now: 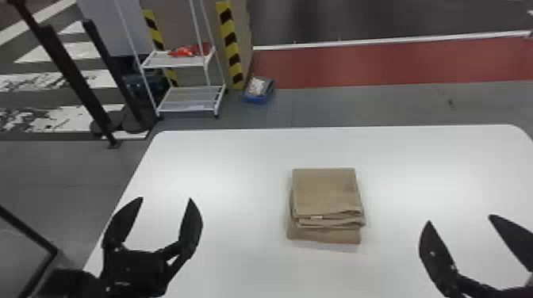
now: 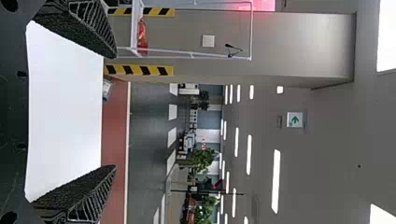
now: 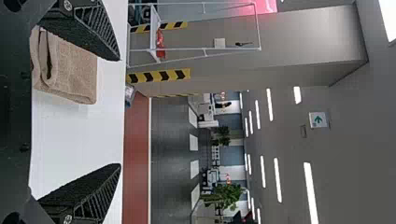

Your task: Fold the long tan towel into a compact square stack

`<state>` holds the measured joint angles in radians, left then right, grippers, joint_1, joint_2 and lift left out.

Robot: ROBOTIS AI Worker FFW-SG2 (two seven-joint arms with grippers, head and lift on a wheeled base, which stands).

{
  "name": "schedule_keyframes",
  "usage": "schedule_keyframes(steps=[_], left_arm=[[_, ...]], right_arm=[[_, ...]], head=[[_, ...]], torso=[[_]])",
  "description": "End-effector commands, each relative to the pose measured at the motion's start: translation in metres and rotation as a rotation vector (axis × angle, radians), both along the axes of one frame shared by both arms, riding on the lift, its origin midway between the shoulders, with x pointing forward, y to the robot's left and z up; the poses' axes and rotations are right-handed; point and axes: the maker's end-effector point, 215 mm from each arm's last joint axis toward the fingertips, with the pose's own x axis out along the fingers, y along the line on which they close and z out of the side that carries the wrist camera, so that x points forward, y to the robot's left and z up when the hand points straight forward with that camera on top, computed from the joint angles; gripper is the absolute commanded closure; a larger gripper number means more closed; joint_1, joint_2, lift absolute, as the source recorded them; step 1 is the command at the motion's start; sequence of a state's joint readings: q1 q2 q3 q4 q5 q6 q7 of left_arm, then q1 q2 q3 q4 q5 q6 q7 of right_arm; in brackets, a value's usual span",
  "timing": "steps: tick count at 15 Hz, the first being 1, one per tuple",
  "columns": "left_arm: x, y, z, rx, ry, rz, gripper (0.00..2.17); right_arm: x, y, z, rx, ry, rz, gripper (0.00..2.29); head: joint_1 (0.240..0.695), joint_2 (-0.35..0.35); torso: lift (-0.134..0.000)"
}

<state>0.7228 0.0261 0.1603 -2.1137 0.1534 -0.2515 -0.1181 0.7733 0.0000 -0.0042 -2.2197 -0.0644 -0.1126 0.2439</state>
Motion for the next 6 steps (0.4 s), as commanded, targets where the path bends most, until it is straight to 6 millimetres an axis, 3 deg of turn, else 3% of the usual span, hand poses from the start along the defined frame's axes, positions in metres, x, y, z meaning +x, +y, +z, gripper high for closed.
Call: schedule_keyframes(steps=[1,6], left_arm=[[-0.0027,0.0015,0.0056,0.004,-0.024,0.005,0.04],[-0.003,-0.0013,0.0048,0.001,-0.022,-0.001,0.04]], right_arm=[[-0.0004,0.0005,0.0,0.001,0.0,0.0,0.07],[-0.0038,0.003,0.0034,0.005,-0.01,0.005,0.07]], head=[[0.695,0.173],[0.695,0.177]], torso=[[-0.057],[-0.057]])
